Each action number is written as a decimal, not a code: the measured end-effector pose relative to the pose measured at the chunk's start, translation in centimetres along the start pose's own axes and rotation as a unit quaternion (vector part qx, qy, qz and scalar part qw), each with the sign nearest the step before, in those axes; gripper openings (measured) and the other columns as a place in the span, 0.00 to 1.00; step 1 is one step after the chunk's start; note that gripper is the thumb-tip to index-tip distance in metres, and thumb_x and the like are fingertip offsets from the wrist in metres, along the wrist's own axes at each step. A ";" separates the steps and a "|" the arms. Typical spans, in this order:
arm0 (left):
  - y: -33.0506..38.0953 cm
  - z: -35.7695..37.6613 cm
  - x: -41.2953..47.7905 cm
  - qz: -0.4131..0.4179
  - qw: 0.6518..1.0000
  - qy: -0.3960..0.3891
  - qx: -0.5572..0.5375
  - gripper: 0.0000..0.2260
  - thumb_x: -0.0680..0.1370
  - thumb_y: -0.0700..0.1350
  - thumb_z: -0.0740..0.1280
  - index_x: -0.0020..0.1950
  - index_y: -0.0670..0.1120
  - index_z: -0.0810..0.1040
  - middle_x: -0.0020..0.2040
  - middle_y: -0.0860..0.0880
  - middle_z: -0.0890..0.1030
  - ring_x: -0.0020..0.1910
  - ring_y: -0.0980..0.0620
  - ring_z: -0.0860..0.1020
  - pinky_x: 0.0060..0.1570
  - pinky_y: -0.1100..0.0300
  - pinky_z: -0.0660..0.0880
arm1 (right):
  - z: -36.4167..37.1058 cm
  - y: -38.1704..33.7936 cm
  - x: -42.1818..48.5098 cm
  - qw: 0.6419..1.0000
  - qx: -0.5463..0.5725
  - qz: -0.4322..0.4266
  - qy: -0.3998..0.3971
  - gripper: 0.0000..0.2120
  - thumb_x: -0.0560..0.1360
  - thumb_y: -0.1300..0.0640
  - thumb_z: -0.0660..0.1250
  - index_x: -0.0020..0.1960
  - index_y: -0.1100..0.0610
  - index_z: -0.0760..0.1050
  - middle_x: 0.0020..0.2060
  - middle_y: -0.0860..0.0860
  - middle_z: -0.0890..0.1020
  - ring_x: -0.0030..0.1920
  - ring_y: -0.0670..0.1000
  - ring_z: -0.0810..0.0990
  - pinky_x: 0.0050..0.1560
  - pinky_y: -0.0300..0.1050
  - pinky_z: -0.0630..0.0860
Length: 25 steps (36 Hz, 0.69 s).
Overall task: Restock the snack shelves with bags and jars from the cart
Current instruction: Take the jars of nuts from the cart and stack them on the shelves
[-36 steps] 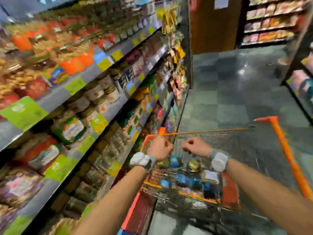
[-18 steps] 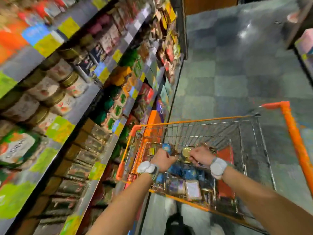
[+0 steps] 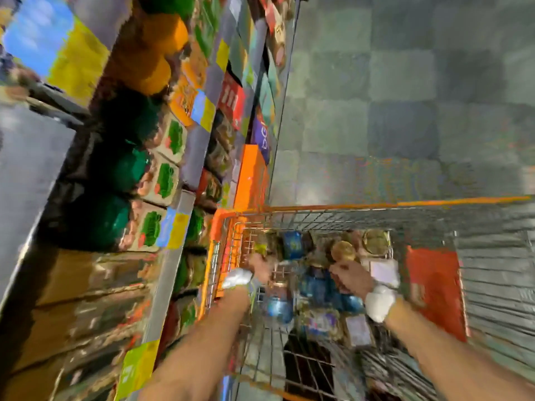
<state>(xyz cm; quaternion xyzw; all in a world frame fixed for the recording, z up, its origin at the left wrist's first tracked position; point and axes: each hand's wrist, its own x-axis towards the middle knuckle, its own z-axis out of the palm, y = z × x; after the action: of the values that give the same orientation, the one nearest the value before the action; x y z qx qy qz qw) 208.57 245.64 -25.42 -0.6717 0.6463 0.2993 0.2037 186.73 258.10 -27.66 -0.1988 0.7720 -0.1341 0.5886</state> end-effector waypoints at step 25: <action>-0.7 9.3 13.6 -0.096 0.967 -0.134 -0.192 0.58 0.62 0.59 0.80 0.79 0.58 0.43 0.67 0.44 0.74 0.62 0.40 0.76 0.63 0.45 0.75 | 1.0 4.8 12.4 0.970 -0.202 0.040 0.132 0.39 0.77 0.42 0.68 0.79 0.49 0.50 0.73 0.60 0.57 0.64 0.68 0.74 0.63 0.57 0.72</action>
<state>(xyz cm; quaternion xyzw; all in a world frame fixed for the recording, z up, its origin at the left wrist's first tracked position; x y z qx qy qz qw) 207.74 241.73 -41.43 -0.7113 0.4757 0.4840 0.1830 184.12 256.65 -40.62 -0.2633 0.8611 0.0233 0.4343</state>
